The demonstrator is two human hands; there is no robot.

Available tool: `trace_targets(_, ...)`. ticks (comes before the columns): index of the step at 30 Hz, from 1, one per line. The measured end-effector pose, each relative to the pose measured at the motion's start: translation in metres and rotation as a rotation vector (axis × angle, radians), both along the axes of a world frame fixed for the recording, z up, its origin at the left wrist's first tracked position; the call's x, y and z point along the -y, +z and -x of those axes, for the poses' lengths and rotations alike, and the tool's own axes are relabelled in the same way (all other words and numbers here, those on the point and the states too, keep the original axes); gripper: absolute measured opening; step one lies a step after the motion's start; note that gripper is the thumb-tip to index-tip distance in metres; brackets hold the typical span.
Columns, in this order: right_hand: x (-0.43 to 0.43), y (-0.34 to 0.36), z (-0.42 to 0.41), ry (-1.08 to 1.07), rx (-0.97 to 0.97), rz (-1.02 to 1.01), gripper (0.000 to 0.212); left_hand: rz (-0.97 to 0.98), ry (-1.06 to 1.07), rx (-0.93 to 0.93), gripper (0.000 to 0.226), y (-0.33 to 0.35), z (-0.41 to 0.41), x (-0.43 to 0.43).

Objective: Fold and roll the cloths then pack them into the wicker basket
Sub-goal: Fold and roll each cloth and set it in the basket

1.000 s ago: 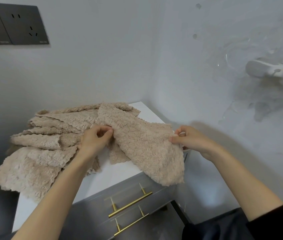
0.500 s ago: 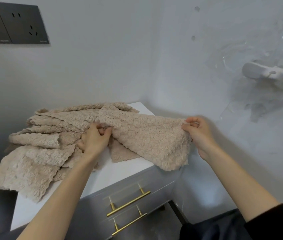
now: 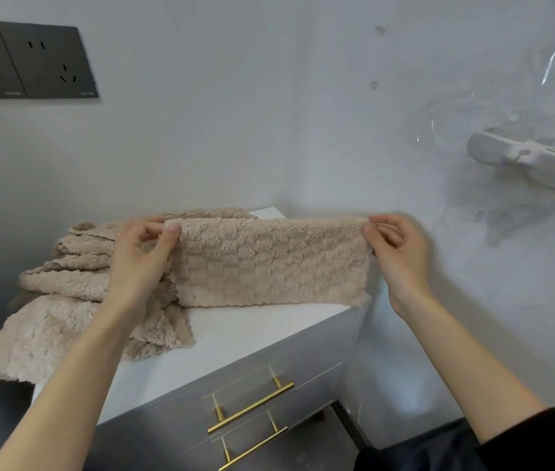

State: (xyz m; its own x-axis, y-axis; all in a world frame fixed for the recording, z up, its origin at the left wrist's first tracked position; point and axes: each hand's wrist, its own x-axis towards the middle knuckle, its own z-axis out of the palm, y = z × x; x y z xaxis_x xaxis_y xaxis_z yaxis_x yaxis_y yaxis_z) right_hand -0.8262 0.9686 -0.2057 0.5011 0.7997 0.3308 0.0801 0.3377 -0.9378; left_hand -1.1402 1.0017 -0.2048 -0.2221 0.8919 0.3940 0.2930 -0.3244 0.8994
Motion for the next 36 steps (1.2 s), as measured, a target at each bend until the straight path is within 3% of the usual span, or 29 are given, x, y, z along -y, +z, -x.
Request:
trace_targets(6, 0.002, 0.004, 0.005, 0.02, 0.358, -0.049, 0.022, -0.116, -0.058, 0.141, 0.017, 0.007, 0.006, 0.011)
trace_targets(11, 0.006, 0.003, 0.004, 0.242, 0.448, 0.083, 0.033, -0.118, 0.041, 0.194, 0.017, 0.008, 0.016, 0.014)
trace_targets(14, 0.007, 0.002, 0.01, 0.182, 0.57, 0.04, 0.023, -0.147, 0.108, 0.178, 0.017, 0.01, 0.023, 0.017)
trace_targets(16, 0.005, 0.006, 0.012, 0.158, 0.517, 0.024, 0.018, -0.153, 0.13, 0.162, 0.017, 0.01, 0.025, 0.017)
trace_targets(20, 0.001, 0.011, 0.012, 0.237, 0.188, 0.081, 0.015, -0.017, 0.088, 0.047, 0.017, 0.003, 0.019, 0.013)
trace_targets(22, -0.003, 0.005, 0.014, 0.188, 0.143, 0.157, 0.014, 0.097, 0.029, -0.025, 0.017, -0.004, 0.017, 0.009)
trace_targets(27, -0.027, -0.018, 0.003, 0.016, 0.38, 0.349, 0.016, 0.238, -0.004, -0.323, 0.021, -0.021, 0.004, -0.004)
trace_targets(30, -0.042, -0.03, -0.003, -0.035, 0.476, 0.383, 0.014, 0.261, -0.118, -0.308, 0.018, -0.023, -0.01, -0.01)
trace_targets(31, -0.046, -0.034, -0.005, -0.044, 0.521, 0.395, 0.019, 0.241, -0.135, -0.377, 0.016, -0.024, -0.013, -0.012)
trace_targets(33, -0.049, -0.04, -0.009, -0.045, 0.638, 0.419, 0.029, 0.18, -0.105, -0.566, 0.022, -0.027, -0.015, -0.014)
trace_targets(36, -0.047, -0.044, -0.013, -0.036, 0.751, 0.422, 0.035, 0.223, -0.025, -0.652, 0.034, -0.032, -0.015, -0.013)
